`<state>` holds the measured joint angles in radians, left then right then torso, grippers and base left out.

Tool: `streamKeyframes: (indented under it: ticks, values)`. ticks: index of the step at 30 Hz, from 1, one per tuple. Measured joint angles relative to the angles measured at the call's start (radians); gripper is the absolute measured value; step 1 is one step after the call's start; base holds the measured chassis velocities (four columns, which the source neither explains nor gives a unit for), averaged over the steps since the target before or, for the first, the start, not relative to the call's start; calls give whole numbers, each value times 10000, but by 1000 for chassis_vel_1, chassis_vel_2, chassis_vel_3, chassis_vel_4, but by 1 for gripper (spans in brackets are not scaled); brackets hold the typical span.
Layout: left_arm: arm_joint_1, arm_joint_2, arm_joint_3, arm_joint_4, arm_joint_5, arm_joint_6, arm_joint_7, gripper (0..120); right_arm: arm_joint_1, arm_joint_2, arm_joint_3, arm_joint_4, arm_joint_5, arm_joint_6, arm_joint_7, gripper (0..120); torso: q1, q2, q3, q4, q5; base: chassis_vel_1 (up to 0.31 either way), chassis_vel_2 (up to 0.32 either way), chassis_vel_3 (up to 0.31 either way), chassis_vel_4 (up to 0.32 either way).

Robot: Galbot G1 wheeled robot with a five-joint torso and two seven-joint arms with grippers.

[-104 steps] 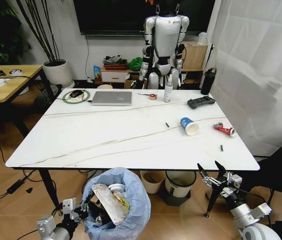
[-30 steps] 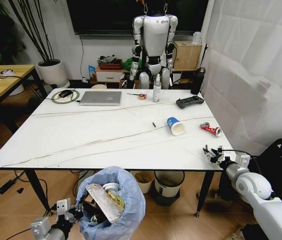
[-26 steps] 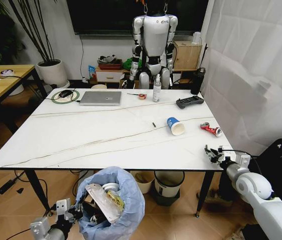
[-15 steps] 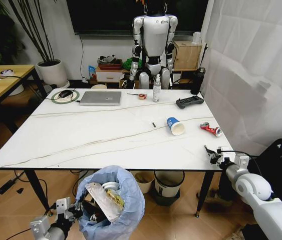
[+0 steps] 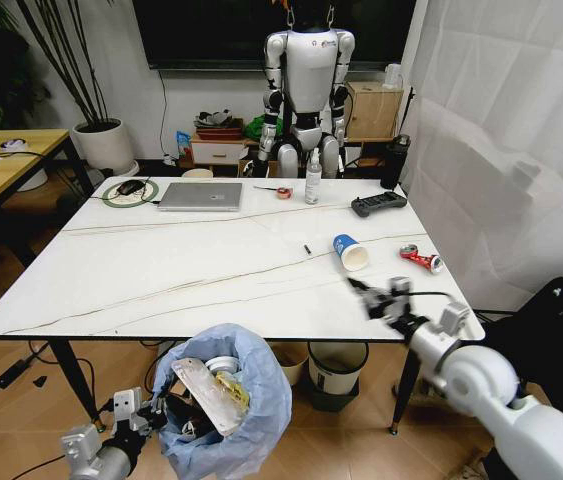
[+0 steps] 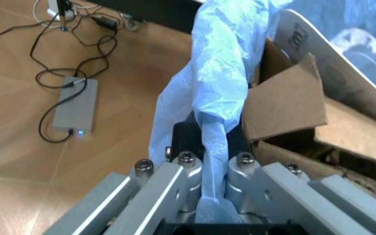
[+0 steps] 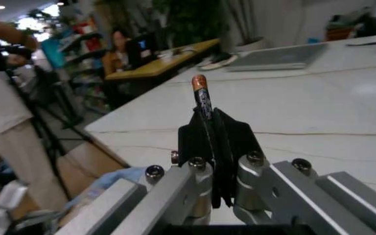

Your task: Pick up the trash bin and place the trash from the table into it.

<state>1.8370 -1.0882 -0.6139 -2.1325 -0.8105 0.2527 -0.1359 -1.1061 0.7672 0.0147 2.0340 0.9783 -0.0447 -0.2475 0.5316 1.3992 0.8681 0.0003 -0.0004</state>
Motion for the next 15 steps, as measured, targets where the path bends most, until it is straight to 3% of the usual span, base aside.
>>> streamKeyframes:
  ticks: [5,15]
  values:
    - [-73,35,266,-41,-49,68,-58,0,1131,84,-2383,-135,-333,434,-513,0,0,0,0,0,3,0,0,0,0]
    - [-152,128,574,-3,-10,118,-65,0,1887,528,-3902,-1167,-1843,857,-500,0,0,0,0,-1,3,0,0,0,0]
